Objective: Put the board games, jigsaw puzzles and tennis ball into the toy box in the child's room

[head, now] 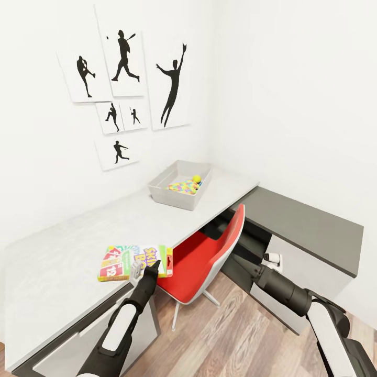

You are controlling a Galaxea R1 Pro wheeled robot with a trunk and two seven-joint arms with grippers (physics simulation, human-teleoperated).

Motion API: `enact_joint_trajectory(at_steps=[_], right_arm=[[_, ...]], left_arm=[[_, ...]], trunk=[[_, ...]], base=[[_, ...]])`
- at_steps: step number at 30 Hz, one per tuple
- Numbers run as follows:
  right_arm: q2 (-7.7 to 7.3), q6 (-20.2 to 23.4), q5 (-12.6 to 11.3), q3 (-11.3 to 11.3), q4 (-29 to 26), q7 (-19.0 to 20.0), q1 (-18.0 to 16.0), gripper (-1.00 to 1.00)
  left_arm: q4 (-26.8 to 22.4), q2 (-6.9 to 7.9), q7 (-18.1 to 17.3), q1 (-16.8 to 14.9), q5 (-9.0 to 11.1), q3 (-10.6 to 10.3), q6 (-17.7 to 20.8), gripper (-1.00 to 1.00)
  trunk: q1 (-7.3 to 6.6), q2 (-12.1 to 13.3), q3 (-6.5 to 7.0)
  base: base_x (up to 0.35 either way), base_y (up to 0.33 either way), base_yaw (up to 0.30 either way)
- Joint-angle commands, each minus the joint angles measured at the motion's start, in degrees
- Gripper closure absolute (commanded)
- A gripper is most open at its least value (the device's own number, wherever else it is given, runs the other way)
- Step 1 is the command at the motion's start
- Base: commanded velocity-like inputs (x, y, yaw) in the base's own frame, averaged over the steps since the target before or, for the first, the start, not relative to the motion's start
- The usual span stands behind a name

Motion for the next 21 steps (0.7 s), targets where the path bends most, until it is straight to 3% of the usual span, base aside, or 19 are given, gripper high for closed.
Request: enact_joint_trajectory(at_steps=[1,9,13,21], right_arm=[[-0.01,0.33,-0.19,-0.04,-0.01,0.04,-0.04,-1.0],[-0.01,0.33,-0.2,-0.12,-0.02,0.04,-0.04,-1.0],[-0.06,0.33,-0.22,-0.12,-0.02,0.04,-0.04,-1.0],[-0.09,0.33,-0.23,-0.13,0.02,0.04,-0.04,-1.0]], left_arm=[[0.06,-0.07,-0.2,-0.01,0.29,0.23,0.55,1.0],[-1.43,-0.07,-0.23,0.04,0.19,0.12,0.72,1.0],[-6.56,-0.07,-0.14,0.47,0.18,-1.66,1.92,1.0],[-11.01,-0.07,-0.12,0.88,0.18,-2.47,5.13,1.0]], trunk=[[0.0,-0.03,-0.06],[0.0,-0.03,-0.06],[0.0,-0.03,-0.06],[0.0,-0.03,-0.06]], base=[[0.0,0.0,0.0],[0.0,0.0,0.0],[0.0,0.0,0.0],[0.0,0.0,0.0]])
